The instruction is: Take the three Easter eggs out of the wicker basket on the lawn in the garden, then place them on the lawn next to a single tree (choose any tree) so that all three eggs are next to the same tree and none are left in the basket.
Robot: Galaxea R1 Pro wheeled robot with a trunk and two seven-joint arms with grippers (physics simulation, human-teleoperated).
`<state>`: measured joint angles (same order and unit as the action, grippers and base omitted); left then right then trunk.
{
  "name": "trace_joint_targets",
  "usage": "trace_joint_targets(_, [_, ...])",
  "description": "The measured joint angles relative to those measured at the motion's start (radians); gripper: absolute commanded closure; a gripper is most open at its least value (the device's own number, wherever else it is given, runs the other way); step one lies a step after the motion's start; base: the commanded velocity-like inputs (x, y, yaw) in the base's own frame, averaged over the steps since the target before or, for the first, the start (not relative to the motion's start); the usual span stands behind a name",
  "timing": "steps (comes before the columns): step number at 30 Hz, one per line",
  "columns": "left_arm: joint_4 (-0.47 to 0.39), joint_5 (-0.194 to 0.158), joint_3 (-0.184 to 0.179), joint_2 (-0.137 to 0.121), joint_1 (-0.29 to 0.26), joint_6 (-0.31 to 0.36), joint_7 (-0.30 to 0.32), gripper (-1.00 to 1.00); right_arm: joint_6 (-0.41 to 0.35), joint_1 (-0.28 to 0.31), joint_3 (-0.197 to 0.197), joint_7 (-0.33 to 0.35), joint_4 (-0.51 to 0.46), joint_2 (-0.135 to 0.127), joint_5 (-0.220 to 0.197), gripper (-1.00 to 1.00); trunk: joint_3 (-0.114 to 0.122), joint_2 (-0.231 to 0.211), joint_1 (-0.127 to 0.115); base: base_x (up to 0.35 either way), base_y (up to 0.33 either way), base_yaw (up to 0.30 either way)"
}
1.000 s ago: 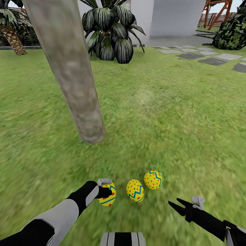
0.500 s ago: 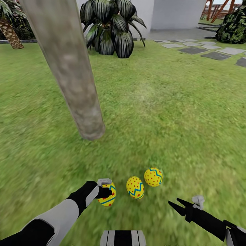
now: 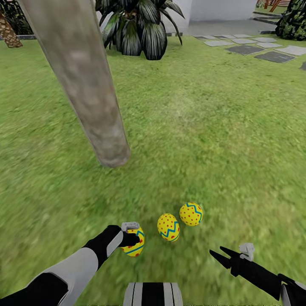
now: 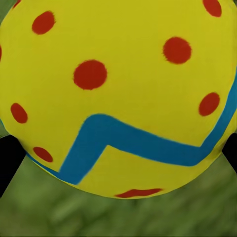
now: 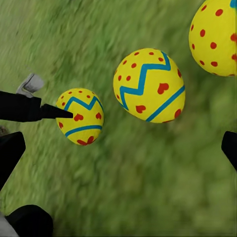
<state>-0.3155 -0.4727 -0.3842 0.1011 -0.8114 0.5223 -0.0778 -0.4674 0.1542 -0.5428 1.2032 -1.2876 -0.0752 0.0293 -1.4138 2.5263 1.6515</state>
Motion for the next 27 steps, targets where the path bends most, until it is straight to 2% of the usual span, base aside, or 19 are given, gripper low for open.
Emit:
trace_joint_targets(7, [-0.030, -0.005, -0.001, 0.000, -0.002, 0.000, 0.002, 1.00, 0.000, 0.000, 0.000, 0.000, 0.000, 0.000, 0.000, -1.00, -0.027, 0.002, 0.002, 0.000, 0.000, 0.000])
trace_joint_targets(15, [-0.031, -0.006, 0.000, 0.000, -0.002, 0.000, 0.002, 1.00, 0.000, 0.000, 0.000, 0.000, 0.000, 0.000, 0.000, -1.00, -0.027, 0.002, 0.002, 0.000, 0.000, 0.000])
trace_joint_targets(16, [-0.031, -0.006, 0.000, 0.000, -0.001, 0.000, 0.002, -1.00, 0.000, 0.000, 0.000, 0.000, 0.001, 0.000, 0.000, -1.00, -0.027, 0.002, 0.002, 0.000, 0.000, 0.000])
trace_joint_targets(18, [-0.046, 0.009, 0.000, -0.001, -0.001, 0.001, 0.000, -1.00, 0.000, 0.000, 0.000, 0.000, 0.000, 0.000, 0.000, -1.00, -0.027, 0.002, 0.003, 0.000, 0.000, 0.000])
trace_joint_targets(24, [-0.043, 0.005, 0.000, 0.000, -0.001, 0.000, 0.000, -1.00, 0.000, 0.000, 0.000, 0.000, 0.001, 0.000, 0.000, -1.00, -0.027, 0.002, 0.003, 0.000, 0.000, 0.000])
trace_joint_targets(26, [-0.004, -0.031, 0.001, 0.000, 0.000, -0.001, 0.003, -1.00, 0.000, 0.000, 0.000, 0.000, 0.001, 0.000, 0.000, -1.00, -0.019, 0.001, 0.002, 0.000, 0.000, 0.000])
trace_joint_targets(27, [-0.002, -0.010, 0.000, -0.001, 0.000, -0.001, 0.001, -1.00, 0.000, 0.000, 0.000, 0.000, 0.001, 0.000, 0.000, -1.00, -0.016, 0.001, 0.002, 0.000, 0.000, 0.000])
